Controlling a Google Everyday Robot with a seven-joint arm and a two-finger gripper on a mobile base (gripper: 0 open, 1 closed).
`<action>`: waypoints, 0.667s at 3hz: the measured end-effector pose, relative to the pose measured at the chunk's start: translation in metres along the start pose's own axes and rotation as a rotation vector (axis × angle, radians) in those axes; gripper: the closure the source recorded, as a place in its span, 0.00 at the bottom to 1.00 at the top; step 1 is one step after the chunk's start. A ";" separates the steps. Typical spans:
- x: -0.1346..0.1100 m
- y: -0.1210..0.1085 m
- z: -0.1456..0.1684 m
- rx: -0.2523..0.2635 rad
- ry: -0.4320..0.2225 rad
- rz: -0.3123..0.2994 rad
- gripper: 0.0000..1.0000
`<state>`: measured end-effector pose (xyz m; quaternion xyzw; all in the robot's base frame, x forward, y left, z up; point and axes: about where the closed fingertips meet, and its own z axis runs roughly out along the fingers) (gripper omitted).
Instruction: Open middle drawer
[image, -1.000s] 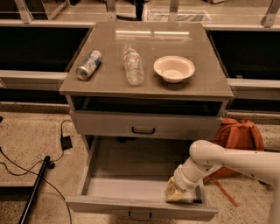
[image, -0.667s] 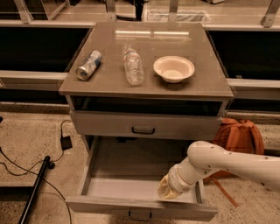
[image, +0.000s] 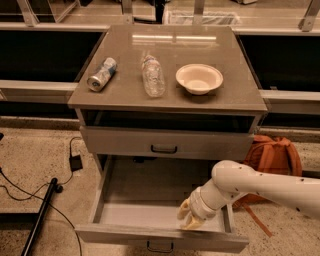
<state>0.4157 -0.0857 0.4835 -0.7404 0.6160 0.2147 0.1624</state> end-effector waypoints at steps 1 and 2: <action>0.000 0.000 0.000 0.000 0.000 0.000 0.07; 0.000 0.000 0.000 0.000 0.000 0.000 0.00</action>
Offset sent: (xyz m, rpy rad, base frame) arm 0.0000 0.0000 0.0000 0.0000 0.0000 0.0000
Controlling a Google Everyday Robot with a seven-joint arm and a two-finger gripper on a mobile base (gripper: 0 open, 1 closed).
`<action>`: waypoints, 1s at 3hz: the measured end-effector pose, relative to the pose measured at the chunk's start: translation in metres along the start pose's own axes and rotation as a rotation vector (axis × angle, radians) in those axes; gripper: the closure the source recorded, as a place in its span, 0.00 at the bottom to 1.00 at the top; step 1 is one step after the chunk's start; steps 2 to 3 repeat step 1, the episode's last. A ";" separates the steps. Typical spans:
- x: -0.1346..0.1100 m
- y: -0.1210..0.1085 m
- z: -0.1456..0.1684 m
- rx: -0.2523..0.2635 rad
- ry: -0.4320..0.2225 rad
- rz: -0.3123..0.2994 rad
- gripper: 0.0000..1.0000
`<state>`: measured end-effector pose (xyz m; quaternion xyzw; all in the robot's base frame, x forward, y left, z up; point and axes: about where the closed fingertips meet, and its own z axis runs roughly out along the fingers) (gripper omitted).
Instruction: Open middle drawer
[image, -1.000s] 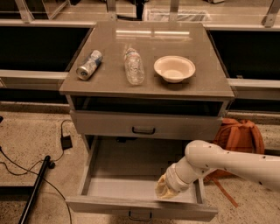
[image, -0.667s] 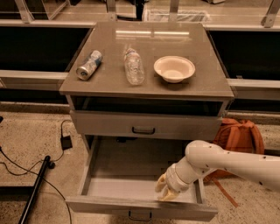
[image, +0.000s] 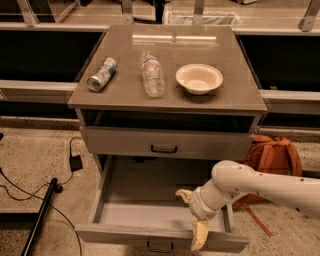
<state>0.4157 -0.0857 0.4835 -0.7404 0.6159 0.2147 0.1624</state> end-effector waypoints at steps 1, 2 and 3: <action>0.000 0.000 0.000 0.000 0.000 0.000 0.00; 0.000 0.000 0.000 0.000 0.000 0.000 0.00; 0.000 0.000 0.000 0.000 0.000 0.000 0.00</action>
Offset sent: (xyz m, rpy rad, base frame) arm 0.0000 0.0000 0.0000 0.0000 0.0000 0.0000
